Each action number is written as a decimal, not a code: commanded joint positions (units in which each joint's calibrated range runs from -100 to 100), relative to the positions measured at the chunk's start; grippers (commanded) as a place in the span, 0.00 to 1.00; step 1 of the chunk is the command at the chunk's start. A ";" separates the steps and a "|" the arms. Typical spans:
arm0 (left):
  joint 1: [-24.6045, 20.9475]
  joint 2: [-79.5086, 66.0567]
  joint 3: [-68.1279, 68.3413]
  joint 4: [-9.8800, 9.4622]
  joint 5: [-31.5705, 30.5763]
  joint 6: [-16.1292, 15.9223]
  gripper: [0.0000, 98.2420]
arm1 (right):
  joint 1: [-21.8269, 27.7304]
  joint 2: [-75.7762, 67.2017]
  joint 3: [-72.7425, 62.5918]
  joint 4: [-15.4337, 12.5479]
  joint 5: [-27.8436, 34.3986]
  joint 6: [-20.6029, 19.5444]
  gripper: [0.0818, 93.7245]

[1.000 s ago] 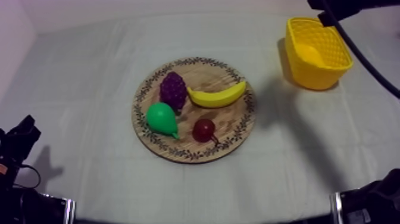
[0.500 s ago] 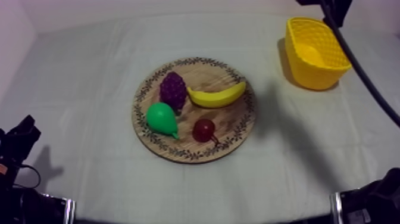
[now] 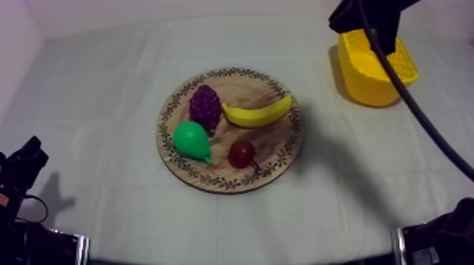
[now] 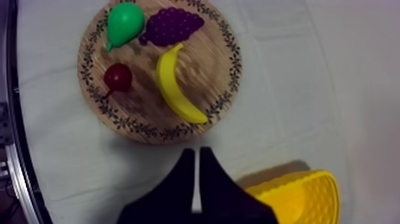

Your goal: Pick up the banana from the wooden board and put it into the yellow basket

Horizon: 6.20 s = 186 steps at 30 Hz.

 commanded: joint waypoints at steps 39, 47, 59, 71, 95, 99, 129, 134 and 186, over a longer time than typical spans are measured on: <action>0.02 -0.05 -0.01 0.03 0.00 -0.01 0.00 | -5.32 11.60 4.45 3.53 -8.47 -0.33 0.69; 0.02 -0.05 -0.01 0.03 0.00 0.02 0.00 | -6.35 19.86 1.68 3.83 -9.30 0.60 0.68; 0.02 -0.05 -0.01 0.03 0.00 0.01 0.00 | -6.71 32.38 -3.26 4.08 -11.34 2.09 0.67; 0.02 -0.05 -0.01 0.03 0.00 0.02 0.00 | -6.57 44.53 -8.23 4.89 -14.27 2.35 0.66; 0.02 -0.05 -0.01 0.03 0.00 0.00 0.00 | -6.98 55.93 -16.39 5.96 -16.01 0.23 0.11; 0.02 -0.05 -0.01 0.03 0.00 0.01 0.00 | -6.36 55.24 -16.86 6.03 -15.84 0.03 0.08; 0.02 -0.05 -0.01 0.03 0.00 0.02 0.00 | 6.54 31.06 -15.43 9.06 -18.14 -8.80 0.06; 0.02 -0.05 -0.01 0.03 0.00 -0.01 0.00 | 9.83 29.58 -15.16 10.76 -19.62 -12.72 0.06; 0.02 -0.05 -0.01 0.03 0.00 0.01 0.00 | 20.19 20.27 12.30 26.07 -47.12 -36.66 0.07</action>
